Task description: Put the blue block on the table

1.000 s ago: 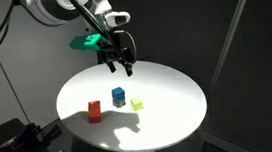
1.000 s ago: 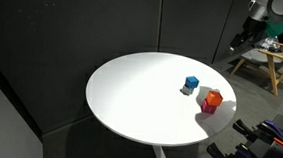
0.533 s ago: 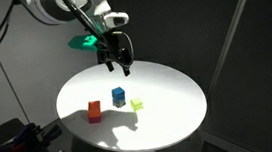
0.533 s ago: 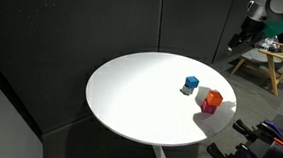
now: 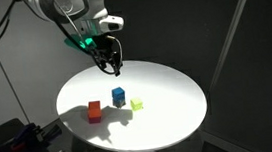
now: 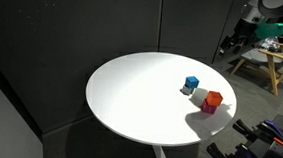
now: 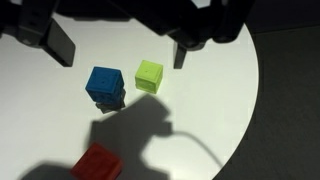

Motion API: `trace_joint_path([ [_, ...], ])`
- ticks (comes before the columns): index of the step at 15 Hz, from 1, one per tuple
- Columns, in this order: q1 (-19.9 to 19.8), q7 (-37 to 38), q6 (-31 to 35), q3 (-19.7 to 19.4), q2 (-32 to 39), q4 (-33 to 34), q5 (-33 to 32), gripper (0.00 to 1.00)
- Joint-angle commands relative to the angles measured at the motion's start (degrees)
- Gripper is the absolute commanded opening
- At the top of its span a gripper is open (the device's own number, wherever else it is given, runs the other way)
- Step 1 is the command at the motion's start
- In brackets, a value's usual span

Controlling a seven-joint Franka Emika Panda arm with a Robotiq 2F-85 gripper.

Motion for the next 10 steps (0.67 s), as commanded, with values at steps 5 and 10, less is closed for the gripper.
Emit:
trace_joint_path([
  [5, 1.8, 1.5, -7.5, 0.4, 5.9, 5.8, 8.1, 1.00],
  [10, 2.0, 6.9, -4.8, 2.0, 11.2, 9.2, 7.5, 1.00],
])
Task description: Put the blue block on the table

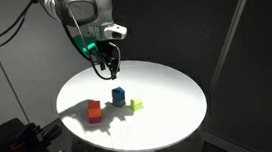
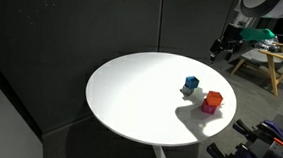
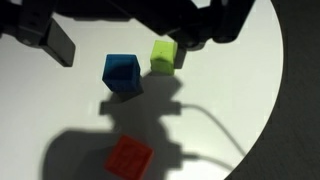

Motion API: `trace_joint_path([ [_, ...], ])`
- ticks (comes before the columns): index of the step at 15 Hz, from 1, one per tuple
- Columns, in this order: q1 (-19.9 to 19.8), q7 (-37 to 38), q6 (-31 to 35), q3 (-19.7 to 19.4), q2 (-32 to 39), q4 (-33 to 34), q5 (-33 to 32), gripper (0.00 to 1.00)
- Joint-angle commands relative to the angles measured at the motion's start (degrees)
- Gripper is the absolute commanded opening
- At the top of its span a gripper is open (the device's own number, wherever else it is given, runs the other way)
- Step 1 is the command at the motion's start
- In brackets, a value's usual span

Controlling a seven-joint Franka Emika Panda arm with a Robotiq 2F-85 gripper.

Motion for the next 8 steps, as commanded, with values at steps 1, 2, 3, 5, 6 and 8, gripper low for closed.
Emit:
trace_joint_path([
  [1, 0.4, 5.5, 1.0, 1.4, 4.6, 3.9, 0.4, 1.00],
  [2, 0.5, 7.3, 1.5, 1.8, 5.6, 4.6, 0.4, 1.00],
  [3, 0.7, 9.0, 2.1, 2.2, 6.5, 5.1, 0.2, 1.00],
  [5, 1.1, 12.6, 3.7, 2.8, 8.7, 6.3, -0.5, 1.00],
  [6, 1.3, 14.2, 4.4, 3.0, 9.8, 6.9, -0.8, 1.00],
  [8, 1.7, 16.9, 4.9, 3.0, 12.0, 8.1, -1.5, 1.00],
])
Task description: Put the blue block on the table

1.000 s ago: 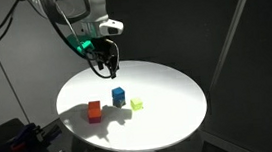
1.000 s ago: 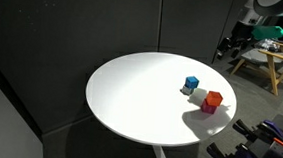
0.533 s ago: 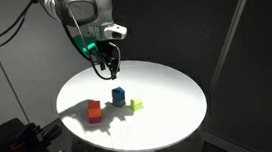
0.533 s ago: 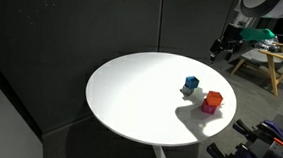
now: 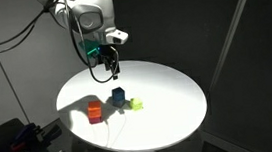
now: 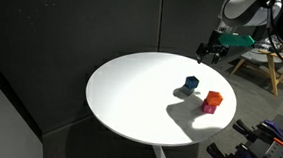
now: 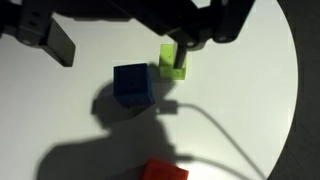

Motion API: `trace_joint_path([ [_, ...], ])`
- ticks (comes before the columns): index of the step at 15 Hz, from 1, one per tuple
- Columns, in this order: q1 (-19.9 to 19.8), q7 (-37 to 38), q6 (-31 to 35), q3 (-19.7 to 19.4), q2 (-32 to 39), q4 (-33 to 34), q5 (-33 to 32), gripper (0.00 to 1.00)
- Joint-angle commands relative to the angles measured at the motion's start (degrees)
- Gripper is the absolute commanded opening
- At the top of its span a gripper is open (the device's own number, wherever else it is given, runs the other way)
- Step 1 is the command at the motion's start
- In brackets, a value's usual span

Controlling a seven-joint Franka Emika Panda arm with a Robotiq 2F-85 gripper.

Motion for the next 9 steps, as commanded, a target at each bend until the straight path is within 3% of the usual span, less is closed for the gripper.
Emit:
trace_joint_path([
  [1, 0.6, 5.2, 0.4, 0.0, 4.5, 3.7, -1.7, 1.00],
  [9, 0.9, 3.7, 0.0, -0.8, 10.9, 7.3, -0.9, 1.00],
])
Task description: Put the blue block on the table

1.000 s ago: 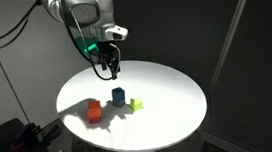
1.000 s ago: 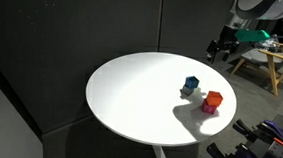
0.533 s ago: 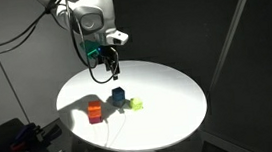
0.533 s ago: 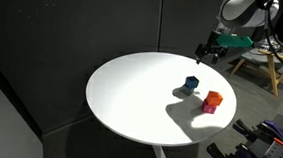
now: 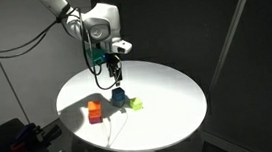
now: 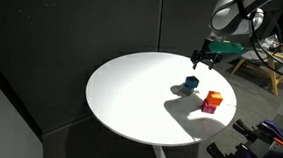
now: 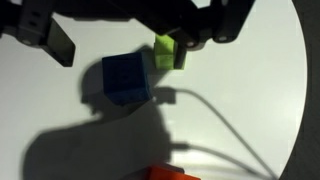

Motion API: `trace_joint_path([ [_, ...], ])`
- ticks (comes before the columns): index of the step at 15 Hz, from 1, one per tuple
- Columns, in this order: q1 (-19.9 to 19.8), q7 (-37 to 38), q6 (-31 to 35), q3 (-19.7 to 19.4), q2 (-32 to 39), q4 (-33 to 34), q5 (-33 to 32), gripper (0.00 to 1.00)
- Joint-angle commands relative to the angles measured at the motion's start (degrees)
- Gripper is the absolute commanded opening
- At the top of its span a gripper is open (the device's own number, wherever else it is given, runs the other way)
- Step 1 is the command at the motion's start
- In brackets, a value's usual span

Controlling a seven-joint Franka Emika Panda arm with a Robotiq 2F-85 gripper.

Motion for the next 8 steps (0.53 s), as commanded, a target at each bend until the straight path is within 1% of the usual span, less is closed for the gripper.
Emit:
trace_joint_path([
  [1, 0.4, -0.3, -0.2, -0.7, 2.9, 2.7, -0.6, 1.00],
  [8, 0.6, -1.5, 2.5, -0.9, 6.6, 3.8, -0.7, 1.00],
])
